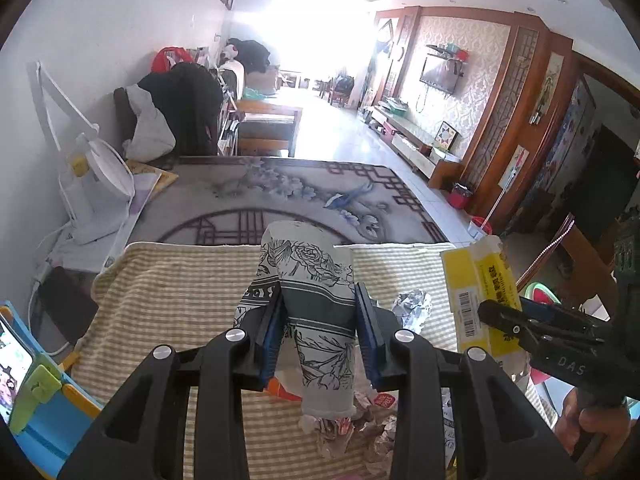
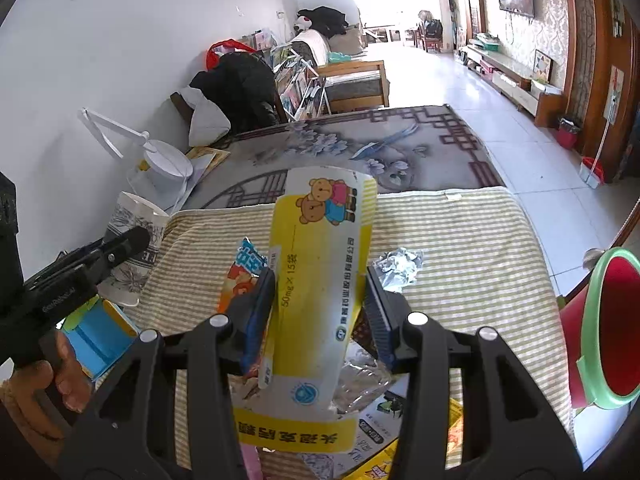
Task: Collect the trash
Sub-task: 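Lift the paper cup and yellow bag up above the table with both grippers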
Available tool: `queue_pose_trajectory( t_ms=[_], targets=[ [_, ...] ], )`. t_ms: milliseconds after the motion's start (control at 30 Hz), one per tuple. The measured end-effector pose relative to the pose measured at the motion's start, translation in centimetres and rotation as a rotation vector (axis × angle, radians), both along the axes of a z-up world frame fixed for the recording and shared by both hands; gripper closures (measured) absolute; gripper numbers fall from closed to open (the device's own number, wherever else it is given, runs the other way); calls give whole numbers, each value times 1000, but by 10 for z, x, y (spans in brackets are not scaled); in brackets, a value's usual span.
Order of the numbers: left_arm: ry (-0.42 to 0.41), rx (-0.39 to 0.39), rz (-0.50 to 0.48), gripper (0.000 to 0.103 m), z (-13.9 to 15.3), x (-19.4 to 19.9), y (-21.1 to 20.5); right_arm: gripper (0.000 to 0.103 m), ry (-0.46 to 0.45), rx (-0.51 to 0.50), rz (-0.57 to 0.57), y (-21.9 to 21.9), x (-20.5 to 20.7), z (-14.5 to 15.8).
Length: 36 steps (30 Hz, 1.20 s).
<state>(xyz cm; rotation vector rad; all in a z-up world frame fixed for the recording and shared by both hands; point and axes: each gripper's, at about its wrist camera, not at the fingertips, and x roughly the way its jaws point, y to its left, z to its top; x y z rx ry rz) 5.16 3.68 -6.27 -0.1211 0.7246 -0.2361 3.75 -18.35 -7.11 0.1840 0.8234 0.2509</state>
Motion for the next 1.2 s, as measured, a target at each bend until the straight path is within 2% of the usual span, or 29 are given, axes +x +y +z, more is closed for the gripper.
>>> queue_pose_trajectory(
  t_ms=[100, 300, 500, 667, 833, 1033, 1200],
  targets=[
    [-13, 33, 7, 72, 1, -5, -3, 59, 1, -3, 6, 2, -2, -1],
    [-39, 45, -10, 72, 7, -13, -7, 59, 2, -5, 2, 0, -3, 0],
    [-16, 42, -13, 72, -2, -16, -8, 59, -5, -9, 0, 0, -6, 2],
    [-43, 66, -23, 72, 0, -24, -13, 59, -6, -13, -16, -4, -13, 2],
    [21, 43, -42, 72, -16, -17, -15, 59, 20, -19, -21, -3, -14, -5],
    [2, 65, -57, 72, -14, -20, -20, 59, 4, -20, -25, -3, -14, -3],
    [22, 60, -48, 72, -16, -20, -17, 59, 1, -12, -25, -4, -15, -3]
  ],
)
